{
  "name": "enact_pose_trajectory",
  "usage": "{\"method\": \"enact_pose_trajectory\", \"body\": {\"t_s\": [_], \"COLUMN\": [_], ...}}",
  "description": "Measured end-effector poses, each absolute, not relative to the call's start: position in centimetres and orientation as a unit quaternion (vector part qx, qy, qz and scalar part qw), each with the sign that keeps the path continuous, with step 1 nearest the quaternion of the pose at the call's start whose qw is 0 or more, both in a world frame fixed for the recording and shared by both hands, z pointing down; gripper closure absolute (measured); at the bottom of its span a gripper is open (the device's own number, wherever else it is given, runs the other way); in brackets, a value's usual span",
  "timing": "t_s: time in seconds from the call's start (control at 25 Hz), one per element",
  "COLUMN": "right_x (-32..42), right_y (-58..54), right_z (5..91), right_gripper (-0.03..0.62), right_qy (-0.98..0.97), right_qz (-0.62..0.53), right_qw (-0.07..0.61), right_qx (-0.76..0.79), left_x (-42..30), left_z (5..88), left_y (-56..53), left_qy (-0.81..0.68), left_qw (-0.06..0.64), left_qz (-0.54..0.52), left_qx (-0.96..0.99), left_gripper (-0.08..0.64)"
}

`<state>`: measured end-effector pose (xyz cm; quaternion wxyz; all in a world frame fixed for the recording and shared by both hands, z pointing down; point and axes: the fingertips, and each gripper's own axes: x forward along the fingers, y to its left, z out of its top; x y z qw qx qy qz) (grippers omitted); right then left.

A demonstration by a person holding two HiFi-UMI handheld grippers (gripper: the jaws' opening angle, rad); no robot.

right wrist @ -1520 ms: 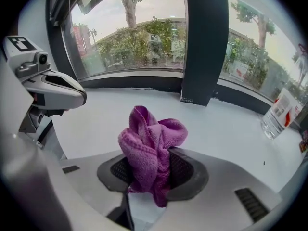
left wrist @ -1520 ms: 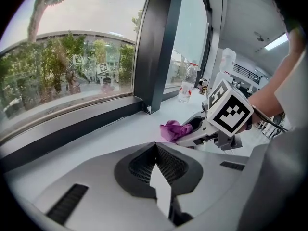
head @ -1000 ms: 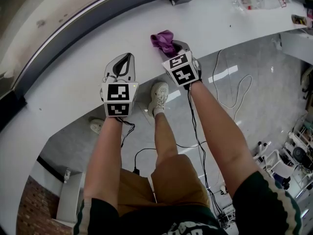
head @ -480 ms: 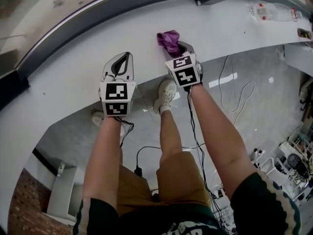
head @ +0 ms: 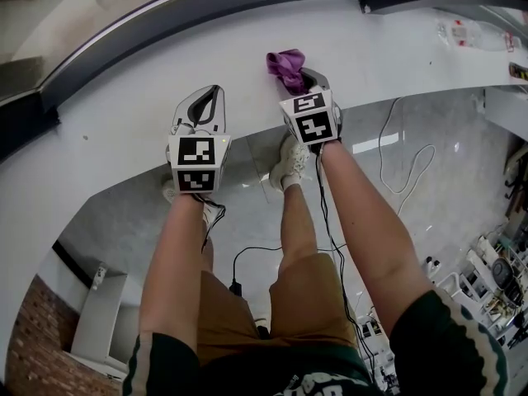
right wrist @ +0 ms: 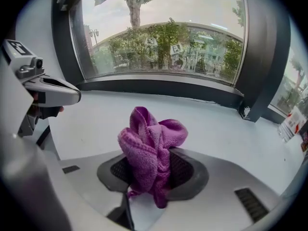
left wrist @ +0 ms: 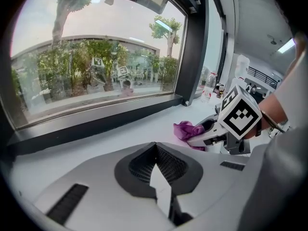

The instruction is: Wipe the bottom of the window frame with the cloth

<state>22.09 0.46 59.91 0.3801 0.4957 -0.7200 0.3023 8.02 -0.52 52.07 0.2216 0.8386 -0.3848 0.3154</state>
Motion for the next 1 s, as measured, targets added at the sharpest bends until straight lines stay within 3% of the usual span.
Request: {"method": "enact_pose_trajectory", "body": {"t_s": [1.0], "right_x": [12.9], "right_y": [0.2], "right_z": [59.9], "right_gripper": [0.423], "right_qy": [-0.725], "right_qz": [0.270], "right_qw": [0.390], "right_qx": [0.500], "left_x": [-0.8], "left_z": [51.8], "left_y": [-0.9], "left_qy": [-0.384], "left_qw": [0.217], "left_qz": [0.311], "left_qx": [0.842], "left_gripper": [0.555]}}
